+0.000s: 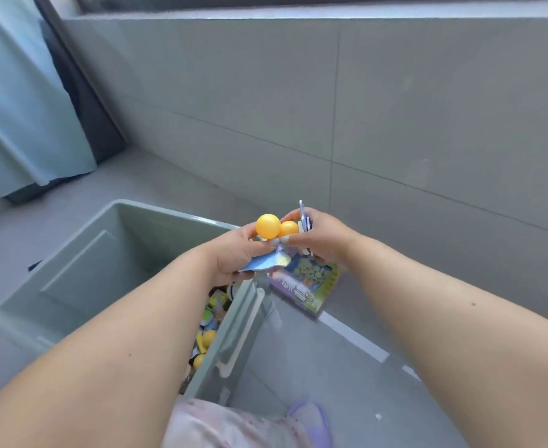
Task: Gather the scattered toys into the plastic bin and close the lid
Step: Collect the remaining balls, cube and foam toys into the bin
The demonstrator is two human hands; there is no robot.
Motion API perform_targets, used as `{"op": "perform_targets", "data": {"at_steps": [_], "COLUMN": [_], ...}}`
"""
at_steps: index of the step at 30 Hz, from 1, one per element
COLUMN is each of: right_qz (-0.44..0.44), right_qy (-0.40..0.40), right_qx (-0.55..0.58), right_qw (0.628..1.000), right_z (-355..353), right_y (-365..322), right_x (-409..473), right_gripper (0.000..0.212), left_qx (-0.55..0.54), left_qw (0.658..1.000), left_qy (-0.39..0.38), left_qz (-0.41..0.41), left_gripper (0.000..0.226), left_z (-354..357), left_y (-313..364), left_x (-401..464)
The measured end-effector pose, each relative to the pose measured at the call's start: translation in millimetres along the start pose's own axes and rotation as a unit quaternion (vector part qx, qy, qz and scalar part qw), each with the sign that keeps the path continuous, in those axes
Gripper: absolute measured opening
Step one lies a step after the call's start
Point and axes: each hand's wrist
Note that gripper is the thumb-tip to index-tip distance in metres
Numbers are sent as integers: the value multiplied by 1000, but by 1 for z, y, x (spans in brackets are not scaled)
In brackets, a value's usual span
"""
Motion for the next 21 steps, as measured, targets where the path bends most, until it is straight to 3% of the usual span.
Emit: {"op": "perform_targets", "data": {"at_steps": [7, 9, 13, 18, 21], "right_qz": [79, 120, 213, 258, 259], "right_qy": [-77, -89, -71, -102, -112], "right_qx": [-49, -58, -8, 142, 198], "right_qw": [993, 987, 974, 950, 939], "right_z": [122, 147, 174, 175, 171], "right_y": [-26, -29, -27, -18, -14], "right_x": [16, 21, 30, 42, 43], "right_gripper": [23, 13, 23, 66, 75], "left_qx": [-58, -86, -160, -232, -225], "left_qw": [991, 981, 942, 906, 907], "left_qy": [46, 81, 189, 251, 249], "left_qz": [-114, -152, -226, -250, -253], "left_gripper": [11, 10, 9, 54, 66], "left_z": [-76, -88, -98, -110, -112], "left_y": [-46, -65, -95, -113, -113], "left_x": [-70, -80, -89, -85, -81]}}
Point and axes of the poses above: each hand's wrist, its own x-axis towards the middle knuckle, its own z-axis out of the palm, y = z × x, and after that the axes turned 13 degrees about z, right-handed
